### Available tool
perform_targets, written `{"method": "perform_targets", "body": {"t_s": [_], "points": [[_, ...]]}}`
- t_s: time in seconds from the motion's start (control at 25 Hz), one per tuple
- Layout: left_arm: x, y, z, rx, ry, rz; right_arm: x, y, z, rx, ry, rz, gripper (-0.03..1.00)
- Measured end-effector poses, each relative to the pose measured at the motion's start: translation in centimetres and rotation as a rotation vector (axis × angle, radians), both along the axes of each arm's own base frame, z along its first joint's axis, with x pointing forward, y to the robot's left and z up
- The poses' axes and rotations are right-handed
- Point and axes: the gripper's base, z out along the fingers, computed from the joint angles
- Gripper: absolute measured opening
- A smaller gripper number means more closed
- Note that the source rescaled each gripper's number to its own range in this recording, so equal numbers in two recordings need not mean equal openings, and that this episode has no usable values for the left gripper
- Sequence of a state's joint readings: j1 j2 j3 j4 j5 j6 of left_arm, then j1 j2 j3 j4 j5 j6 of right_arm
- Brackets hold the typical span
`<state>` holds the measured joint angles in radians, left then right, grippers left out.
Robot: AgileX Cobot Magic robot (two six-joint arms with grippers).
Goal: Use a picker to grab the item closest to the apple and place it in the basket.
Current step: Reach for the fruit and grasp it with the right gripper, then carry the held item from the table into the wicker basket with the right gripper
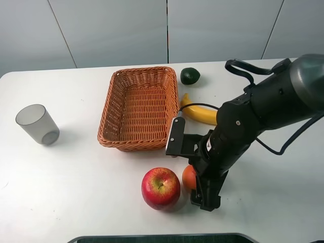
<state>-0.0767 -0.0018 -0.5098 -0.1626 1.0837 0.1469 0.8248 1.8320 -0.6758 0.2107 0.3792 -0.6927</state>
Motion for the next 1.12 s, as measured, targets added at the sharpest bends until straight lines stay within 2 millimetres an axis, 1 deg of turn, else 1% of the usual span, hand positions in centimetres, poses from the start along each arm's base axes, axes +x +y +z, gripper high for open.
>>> {"method": "perform_targets", "body": {"t_s": [0.32, 0.36, 0.4, 0.44, 0.48, 1.12], "points": [[0.0, 0.0, 0.0, 0.0, 0.0, 0.0, -0.04, 0.13, -0.01, 0.008, -0.001, -0.008, 0.99], [0.0, 0.0, 0.0, 0.0, 0.0, 0.0, -0.1, 0.18, -0.01, 0.008, -0.001, -0.005, 0.89], [0.0, 0.0, 0.0, 0.0, 0.0, 0.0, -0.13, 0.21, -0.01, 0.008, -0.002, -0.002, 0.65], [0.0, 0.0, 0.0, 0.0, 0.0, 0.0, -0.16, 0.25, -0.01, 0.009, -0.003, 0.002, 0.27], [0.0, 0.0, 0.0, 0.0, 0.0, 0.0, -0.2, 0.27, -0.01, 0.008, -0.002, 0.004, 0.0], [0.0, 0.0, 0.0, 0.0, 0.0, 0.0, -0.2, 0.27, -0.01, 0.008, -0.003, 0.007, 0.0]]}}
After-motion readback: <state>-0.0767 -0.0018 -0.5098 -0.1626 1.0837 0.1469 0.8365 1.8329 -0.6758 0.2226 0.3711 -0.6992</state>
